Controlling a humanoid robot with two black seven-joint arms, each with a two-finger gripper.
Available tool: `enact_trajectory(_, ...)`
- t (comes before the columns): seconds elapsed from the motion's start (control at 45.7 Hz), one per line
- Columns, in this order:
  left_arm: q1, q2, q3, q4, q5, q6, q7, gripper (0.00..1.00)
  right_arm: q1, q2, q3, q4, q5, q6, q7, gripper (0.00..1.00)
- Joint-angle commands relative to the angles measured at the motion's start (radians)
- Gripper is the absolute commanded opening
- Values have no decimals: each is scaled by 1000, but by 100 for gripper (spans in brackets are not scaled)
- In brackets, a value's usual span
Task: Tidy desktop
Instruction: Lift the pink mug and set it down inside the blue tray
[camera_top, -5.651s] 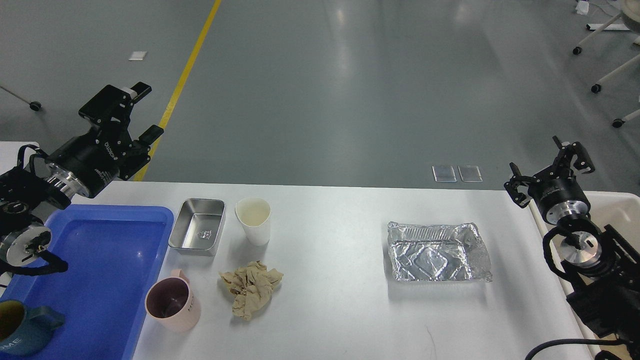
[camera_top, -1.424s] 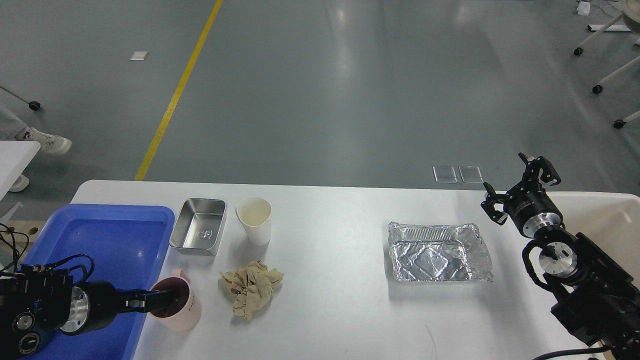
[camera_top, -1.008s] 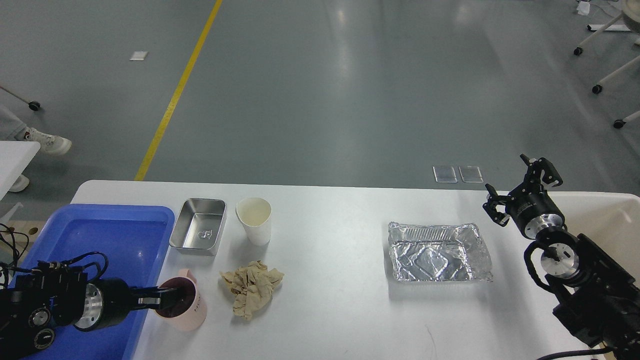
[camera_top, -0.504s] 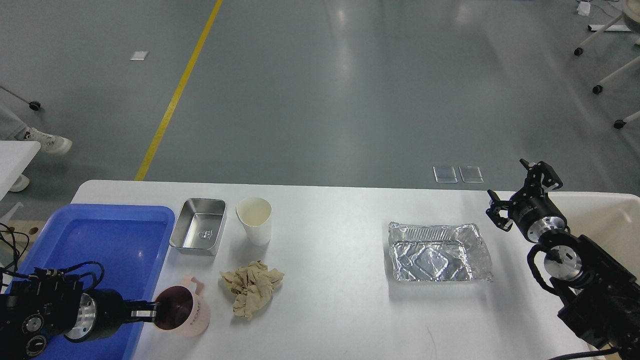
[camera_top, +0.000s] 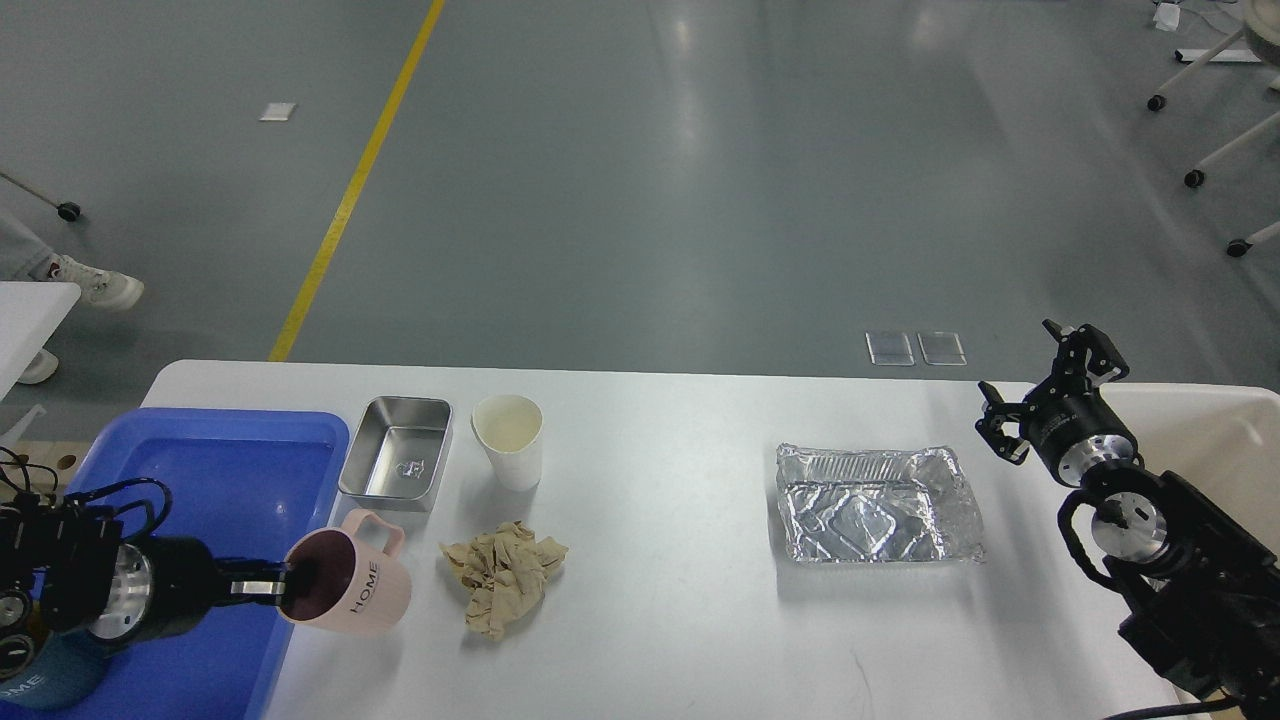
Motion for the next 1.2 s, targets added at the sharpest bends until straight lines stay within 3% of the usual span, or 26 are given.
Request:
enact_trajectory(0.0,-97,117,-9,-36,-12,-97,-58,0,0,6,1,2,0,0,0,100)
enact_trajectory(0.153,-266,243,-20,-39,-58,-253,-127,0,0,12,1,5,0,0,0,100)
enact_trajectory(0.329,-448,320,-23,-36,-230,-396,-128,0,2,29,1,6,0,-5,0,100)
enact_trajectory(0.46,-495,358,-23,-34,-264,-454,-124,0,3,37,1,8,0,-6,0,100)
enact_trajectory(0.635,-482,378,-17,-32,-262,-479,-103,0,3,35,1,8,0,-8,0,100)
enact_trajectory(0.854,-409,406,0,-23,-252,-471,3,0,3,37,-1,5,0,-6,0,100)
enact_trajectory(0.964,-367,409,2,-17,-238,-462,29,0,3,38,-2,5,0,-5,-2,100)
enact_trajectory(1.183,-206,360,5,26,-161,-356,44,0,3,38,-2,5,0,0,-2,100)
